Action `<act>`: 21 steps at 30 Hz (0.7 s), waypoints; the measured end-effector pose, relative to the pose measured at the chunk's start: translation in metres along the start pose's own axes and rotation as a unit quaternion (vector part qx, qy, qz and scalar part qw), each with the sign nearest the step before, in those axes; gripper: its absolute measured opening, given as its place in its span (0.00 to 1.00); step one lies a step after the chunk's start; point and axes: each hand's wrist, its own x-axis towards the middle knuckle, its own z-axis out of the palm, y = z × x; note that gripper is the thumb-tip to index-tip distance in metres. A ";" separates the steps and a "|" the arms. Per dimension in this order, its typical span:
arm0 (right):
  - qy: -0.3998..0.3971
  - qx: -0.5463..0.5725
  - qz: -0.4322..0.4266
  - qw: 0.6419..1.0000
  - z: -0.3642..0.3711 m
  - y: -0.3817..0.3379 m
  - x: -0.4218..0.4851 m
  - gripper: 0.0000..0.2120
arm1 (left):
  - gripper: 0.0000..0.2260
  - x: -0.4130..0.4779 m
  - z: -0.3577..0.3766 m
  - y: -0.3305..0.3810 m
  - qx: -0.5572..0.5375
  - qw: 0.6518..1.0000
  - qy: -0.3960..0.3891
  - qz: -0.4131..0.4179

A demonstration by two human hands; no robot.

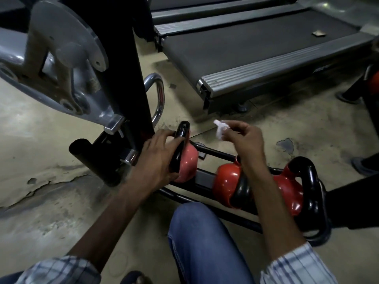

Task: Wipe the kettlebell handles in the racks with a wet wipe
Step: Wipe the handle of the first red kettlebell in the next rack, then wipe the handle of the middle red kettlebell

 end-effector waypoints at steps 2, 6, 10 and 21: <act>0.007 -0.079 -0.003 0.997 -0.037 -0.002 -0.004 0.02 | 0.48 -0.001 0.003 0.022 0.002 0.999 0.013 0.034; -0.013 -0.185 -0.013 0.983 -0.078 0.016 -0.006 0.02 | 0.44 -0.006 0.021 0.076 -0.065 0.991 -0.017 0.116; 0.016 -0.177 -0.034 0.984 -0.087 0.038 -0.010 0.07 | 0.44 -0.011 0.044 0.115 -0.070 0.983 -0.033 0.169; -0.070 -0.445 -0.082 0.889 -0.077 0.015 0.033 0.05 | 0.43 -0.017 0.054 0.122 -0.064 0.987 -0.021 0.144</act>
